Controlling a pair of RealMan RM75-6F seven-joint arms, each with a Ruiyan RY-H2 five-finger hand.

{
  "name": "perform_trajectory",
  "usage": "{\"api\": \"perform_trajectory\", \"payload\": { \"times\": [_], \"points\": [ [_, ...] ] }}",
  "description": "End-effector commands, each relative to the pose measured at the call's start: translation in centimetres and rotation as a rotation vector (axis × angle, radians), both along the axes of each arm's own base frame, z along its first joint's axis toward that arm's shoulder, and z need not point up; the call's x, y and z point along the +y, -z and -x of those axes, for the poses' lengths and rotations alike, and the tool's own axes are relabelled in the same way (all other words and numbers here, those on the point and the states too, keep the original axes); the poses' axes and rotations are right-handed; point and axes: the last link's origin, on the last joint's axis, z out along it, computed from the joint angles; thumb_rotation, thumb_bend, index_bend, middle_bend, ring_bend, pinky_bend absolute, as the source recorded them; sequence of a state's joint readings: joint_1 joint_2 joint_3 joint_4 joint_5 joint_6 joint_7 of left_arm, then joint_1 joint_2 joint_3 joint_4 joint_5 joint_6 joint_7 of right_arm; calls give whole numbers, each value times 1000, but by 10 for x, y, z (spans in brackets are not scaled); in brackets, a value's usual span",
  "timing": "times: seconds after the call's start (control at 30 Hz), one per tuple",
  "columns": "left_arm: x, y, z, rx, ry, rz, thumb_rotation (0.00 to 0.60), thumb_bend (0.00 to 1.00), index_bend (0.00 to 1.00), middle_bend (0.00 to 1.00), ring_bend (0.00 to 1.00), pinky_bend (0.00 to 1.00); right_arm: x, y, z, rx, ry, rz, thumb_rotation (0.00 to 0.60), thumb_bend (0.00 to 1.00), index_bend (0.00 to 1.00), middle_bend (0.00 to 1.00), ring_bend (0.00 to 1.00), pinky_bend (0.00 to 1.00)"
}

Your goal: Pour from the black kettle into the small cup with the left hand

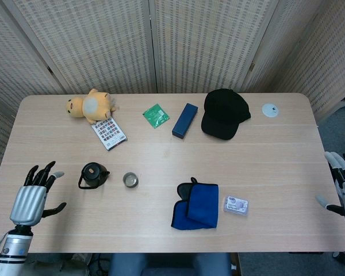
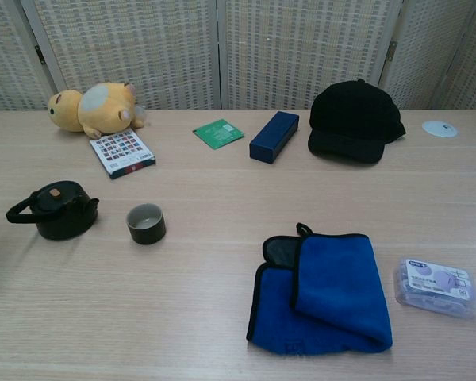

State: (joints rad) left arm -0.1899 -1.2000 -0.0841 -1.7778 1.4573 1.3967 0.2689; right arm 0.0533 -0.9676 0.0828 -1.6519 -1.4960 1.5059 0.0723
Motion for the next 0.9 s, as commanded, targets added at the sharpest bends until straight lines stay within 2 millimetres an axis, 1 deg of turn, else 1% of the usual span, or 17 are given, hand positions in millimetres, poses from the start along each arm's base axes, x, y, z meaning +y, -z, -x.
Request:
{"api": "perform_trajectory", "payload": {
  "times": [0.03,0.1,0.13,0.2,0.3,0.4,0.53,0.67,0.83,0.9],
  "points": [
    [8,2,-1,-9,17,27,591,133,269,136,196,0,-1,0,-1,0,0,0,600,105,20,90,0,0],
    [13,5,-3,-19,30,59,552,128,283,175,225,0,-1,0,-1,1,0,1,600,105,20,90,0,0],
    [15,6,-4,-21,33,74,519,128,287,183,229,0,-1,1,-1,0,0,0,600,105,20,90,0,0],
    [20,10,-7,-26,45,106,425,124,295,190,232,0,-1,1,-1,1,2,-2,600,107,20,90,0,0],
    [26,16,-11,-22,66,140,356,115,296,190,232,0,0,1,0,2,7,-2,600,108,20,90,0,0],
    [32,22,-16,-23,85,170,310,111,290,190,232,0,2,0,1,2,10,3,600,108,20,90,0,0],
    [37,29,-19,-13,97,196,271,111,268,190,232,0,4,-2,4,2,21,9,600,108,20,90,0,0],
    [39,35,-20,14,90,225,247,107,246,190,232,0,3,-4,6,3,27,17,600,108,20,90,0,0],
    [41,40,-22,57,75,248,223,94,242,190,232,0,2,-9,7,5,24,29,600,108,20,91,0,0],
    [41,41,-23,59,70,255,179,89,242,190,233,0,1,-10,6,5,22,32,600,108,20,91,0,0]
  ]
}}
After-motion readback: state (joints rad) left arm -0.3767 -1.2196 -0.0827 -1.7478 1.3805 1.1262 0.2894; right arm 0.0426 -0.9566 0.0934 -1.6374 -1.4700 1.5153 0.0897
